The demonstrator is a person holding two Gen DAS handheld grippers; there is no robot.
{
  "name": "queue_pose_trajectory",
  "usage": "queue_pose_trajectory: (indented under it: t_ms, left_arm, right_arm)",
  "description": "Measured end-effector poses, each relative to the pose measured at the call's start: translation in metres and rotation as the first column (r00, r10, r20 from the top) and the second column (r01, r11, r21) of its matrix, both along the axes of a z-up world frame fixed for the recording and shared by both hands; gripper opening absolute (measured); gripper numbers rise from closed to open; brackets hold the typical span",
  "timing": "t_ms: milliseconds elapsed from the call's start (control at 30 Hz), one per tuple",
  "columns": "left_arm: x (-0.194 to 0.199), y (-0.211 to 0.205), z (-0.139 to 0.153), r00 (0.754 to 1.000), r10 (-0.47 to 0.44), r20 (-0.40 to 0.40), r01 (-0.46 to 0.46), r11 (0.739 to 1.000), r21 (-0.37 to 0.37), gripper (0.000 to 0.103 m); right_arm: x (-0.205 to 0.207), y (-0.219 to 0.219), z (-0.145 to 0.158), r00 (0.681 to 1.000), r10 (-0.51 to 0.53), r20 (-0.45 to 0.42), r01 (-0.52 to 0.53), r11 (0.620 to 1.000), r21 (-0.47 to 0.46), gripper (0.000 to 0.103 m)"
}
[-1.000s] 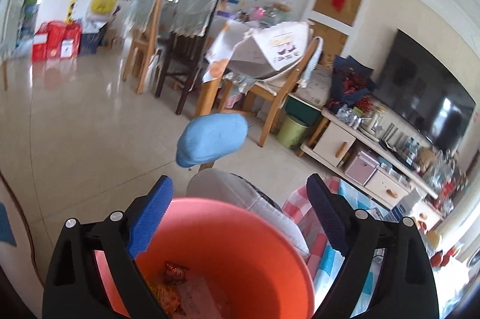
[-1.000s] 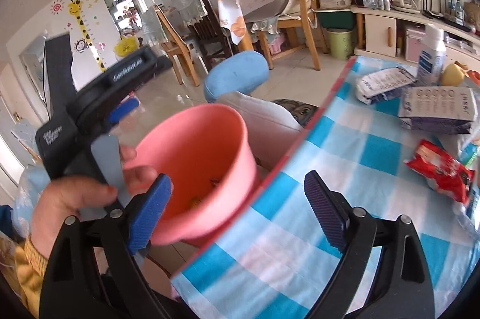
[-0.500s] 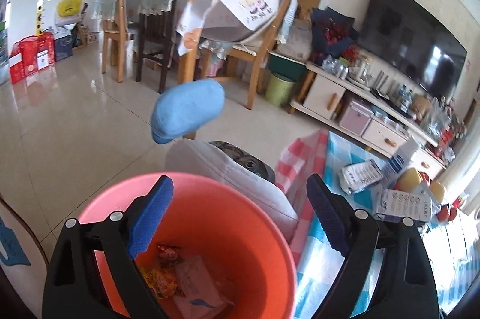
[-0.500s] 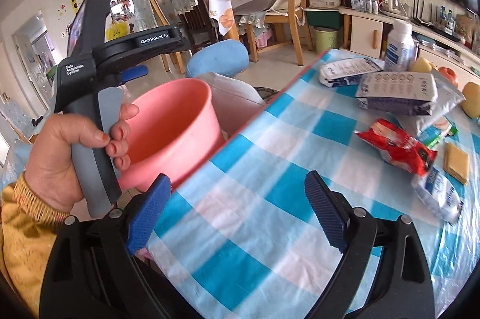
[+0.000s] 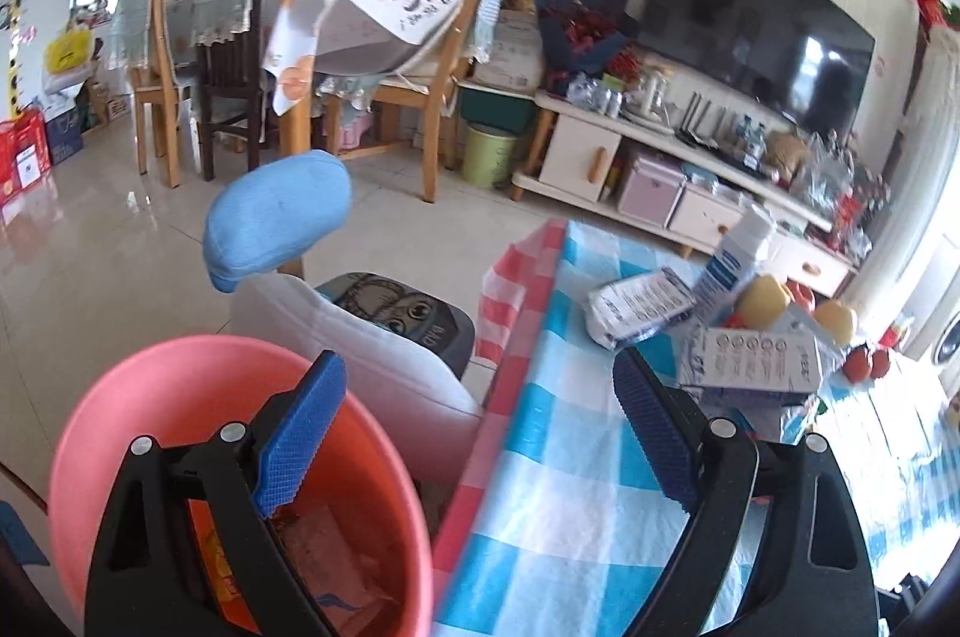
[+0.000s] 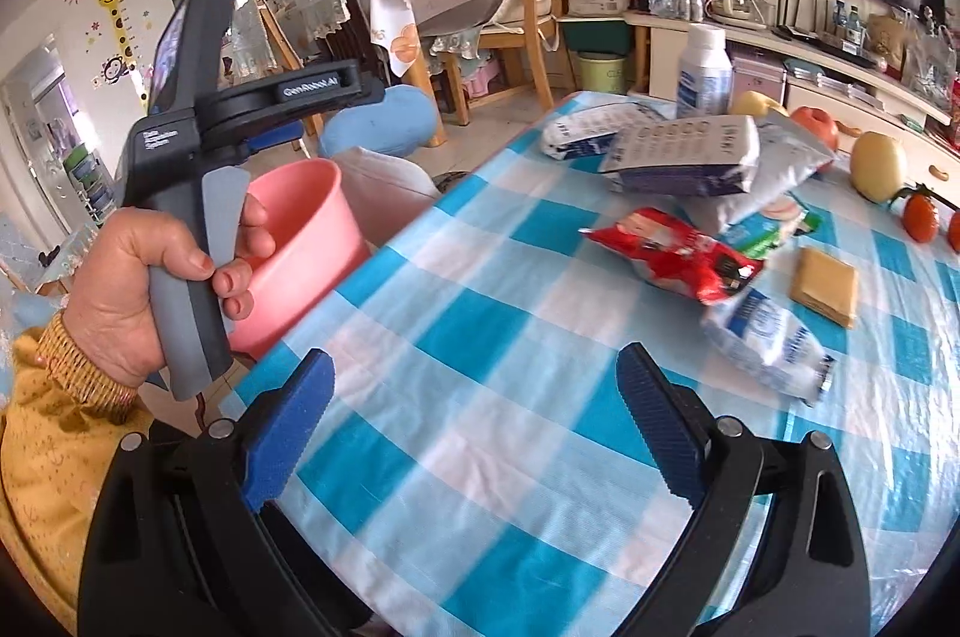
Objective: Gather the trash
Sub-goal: 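Return both tools to the table toward the remaining packages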
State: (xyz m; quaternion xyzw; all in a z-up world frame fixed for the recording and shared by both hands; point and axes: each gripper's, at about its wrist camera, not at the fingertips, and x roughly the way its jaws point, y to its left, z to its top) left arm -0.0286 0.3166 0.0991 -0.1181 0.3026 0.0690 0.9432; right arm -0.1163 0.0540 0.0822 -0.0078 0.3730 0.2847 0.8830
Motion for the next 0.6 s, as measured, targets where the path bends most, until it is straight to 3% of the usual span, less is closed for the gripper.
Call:
queue_pose_trajectory:
  t_ms: [267,600]
  left_arm:
    - [0.016,-0.044,-0.012,0.989,-0.14,-0.049,0.134,0.986,-0.104,0.09]
    - [0.035,-0.113,-0.035,0.936,-0.334,-0.111,0.309,0.931,-0.196,0.09]
  right_arm:
    - [-0.007,-0.042,0.0,1.0,-0.015,0.008,0.015,1.0,0.017,0.096]
    - [0.016,-0.104,-0.004,0.994,-0.107,0.032,0.108,0.994,-0.019,0.096]
